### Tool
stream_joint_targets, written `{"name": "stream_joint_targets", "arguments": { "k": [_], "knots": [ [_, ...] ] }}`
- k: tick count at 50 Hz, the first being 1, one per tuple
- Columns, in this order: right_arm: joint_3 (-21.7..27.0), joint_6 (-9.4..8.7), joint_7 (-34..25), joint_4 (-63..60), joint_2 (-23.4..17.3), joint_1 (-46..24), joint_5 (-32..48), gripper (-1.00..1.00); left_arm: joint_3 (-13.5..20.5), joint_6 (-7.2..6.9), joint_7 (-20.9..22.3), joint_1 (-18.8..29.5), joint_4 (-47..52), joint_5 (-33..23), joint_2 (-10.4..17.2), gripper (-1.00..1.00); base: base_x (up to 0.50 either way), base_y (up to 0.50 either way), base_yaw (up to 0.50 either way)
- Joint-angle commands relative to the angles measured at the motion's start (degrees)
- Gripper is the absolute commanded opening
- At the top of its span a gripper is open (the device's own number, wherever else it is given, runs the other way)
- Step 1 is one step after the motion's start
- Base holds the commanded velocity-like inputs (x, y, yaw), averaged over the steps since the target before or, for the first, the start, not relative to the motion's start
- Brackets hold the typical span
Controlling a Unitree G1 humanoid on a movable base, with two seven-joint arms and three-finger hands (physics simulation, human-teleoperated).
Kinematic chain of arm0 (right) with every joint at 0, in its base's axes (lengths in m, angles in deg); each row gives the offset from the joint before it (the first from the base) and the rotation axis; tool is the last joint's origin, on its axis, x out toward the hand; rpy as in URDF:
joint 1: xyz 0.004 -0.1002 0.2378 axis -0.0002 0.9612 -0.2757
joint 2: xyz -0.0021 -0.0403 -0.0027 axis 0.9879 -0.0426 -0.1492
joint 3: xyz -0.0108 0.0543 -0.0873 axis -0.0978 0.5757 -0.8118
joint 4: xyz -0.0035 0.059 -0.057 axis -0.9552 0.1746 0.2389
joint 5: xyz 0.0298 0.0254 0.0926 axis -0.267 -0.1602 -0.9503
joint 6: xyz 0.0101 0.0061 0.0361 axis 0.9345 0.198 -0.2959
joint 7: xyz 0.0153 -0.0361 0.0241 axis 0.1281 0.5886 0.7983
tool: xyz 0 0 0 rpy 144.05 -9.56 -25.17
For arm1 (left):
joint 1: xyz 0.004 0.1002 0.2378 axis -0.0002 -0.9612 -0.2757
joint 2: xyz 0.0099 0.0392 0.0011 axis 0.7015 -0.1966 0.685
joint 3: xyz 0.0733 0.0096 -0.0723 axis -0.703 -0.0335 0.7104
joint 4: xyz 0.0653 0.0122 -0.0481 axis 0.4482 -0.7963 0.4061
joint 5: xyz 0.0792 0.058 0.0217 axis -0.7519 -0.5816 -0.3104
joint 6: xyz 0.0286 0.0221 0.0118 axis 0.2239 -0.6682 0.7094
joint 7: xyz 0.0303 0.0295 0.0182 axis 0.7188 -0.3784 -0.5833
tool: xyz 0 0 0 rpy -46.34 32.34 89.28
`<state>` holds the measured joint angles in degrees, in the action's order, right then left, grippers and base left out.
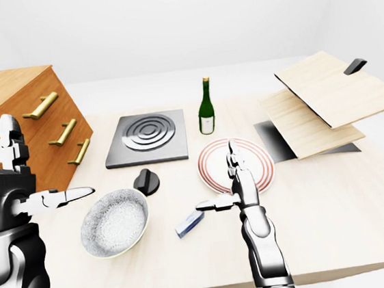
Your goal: Pick up the akita bowl and put it on the plate.
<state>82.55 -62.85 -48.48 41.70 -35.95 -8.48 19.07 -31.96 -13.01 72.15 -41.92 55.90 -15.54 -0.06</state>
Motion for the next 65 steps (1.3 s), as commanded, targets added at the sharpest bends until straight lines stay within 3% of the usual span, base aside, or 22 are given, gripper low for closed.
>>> {"name": "stream_joint_targets", "arguments": {
  "k": [1,6,12,16,19,20,23,24,28,32,36,42,55,60,65],
  "knots": [
    [-0.1,-0.25,-0.1,-0.5,0.0,-0.2,0.0,1.0,-0.2,0.0,0.1,0.0,-0.5,-0.2,-0.2,1.0,0.5,0.0,0.0],
    [-0.1,0.53,-0.2,0.5,0.0,-0.3,0.2,1.0,-0.8,0.0,0.1,0.0,-0.8,-0.4,-0.4,1.0,0.5,0.0,0.0],
    [0.0,0.15,-0.2,0.1,0.0,-0.3,-0.1,1.0,-0.7,0.0,0.0,0.2,-0.7,-0.5,-0.2,1.0,0.5,0.0,0.0],
    [0.2,-1.2,0.5,-0.4,0.2,-0.3,-0.2,1.0,-0.9,0.0,-0.1,0.1,0.1,-0.5,-0.4,1.0,0.5,0.0,0.0],
    [1.0,-1.67,5.0,3.8,-0.1,-2.1,3.1,1.0,-0.9,0.0,-0.1,0.1,-0.1,-0.6,-0.4,1.0,0.47,0.0,0.0],
    [1.1,-0.72,3.9,4.4,-0.2,-2.0,1.8,1.0,-0.9,0.0,-0.1,0.1,-0.1,-0.6,-0.4,1.0,0.0,0.0,0.0],
    [1.8,-2.6,4.3,4.6,0.0,-2.6,-0.2,1.0,-0.8,0.0,-0.1,0.2,-0.4,-0.6,-0.4,1.0,0.0,0.0,0.0],
    [2.5,-4.66,2.4,2.2,0.6,-2.5,-4.9,1.0,-0.6,0.0,-0.1,0.2,-0.3,-0.4,-0.3,1.0,0.0,0.0,0.0],
    [2.7,-4.66,7.9,0.8,-1.0,-6.2,-2.1,1.0,-0.8,0.0,-0.4,0.2,-0.1,-0.5,-0.4,1.0,0.0,0.0,0.0],
    [2.1,-4.66,5.0,-0.7,-3.0,-9.9,-1.0,1.0,-0.2,0.0,-0.5,0.6,3.0,0.3,-0.1,1.0,0.0,0.0,0.0],
    [1.5,-4.66,2.8,-2.7,-4.8,-13.0,5.7,1.0,0.9,0.0,-0.5,1.0,3.4,1.1,0.4,1.0,0.0,0.0,0.0],
    [-0.4,-4.66,-5.8,-11.0,-6.4,-17.6,13.2,1.0,0.4,0.0,-0.4,0.5,3.5,0.4,0.3,1.0,0.0,0.0,0.0],
    [-7.3,-4.66,-24.6,-14.1,-6.5,-22.3,45.6,1.0,0.0,0.0,0.2,0.7,3.7,-1.7,0.2,1.0,0.0,0.0,0.0],
    [-5.0,-4.66,-25.7,-10.6,-4.8,-22.9,52.4,1.0,-0.1,0.0,0.2,0.8,3.2,-1.9,0.2,1.0,0.0,0.0,0.0],
    [-5.3,-4.66,-28.6,-11.0,-5.7,-21.9,57.6,1.0,-0.3,0.0,0.0,1.0,3.8,-2.1,0.2,1.0,0.0,0.0,0.0]
  ]
}}
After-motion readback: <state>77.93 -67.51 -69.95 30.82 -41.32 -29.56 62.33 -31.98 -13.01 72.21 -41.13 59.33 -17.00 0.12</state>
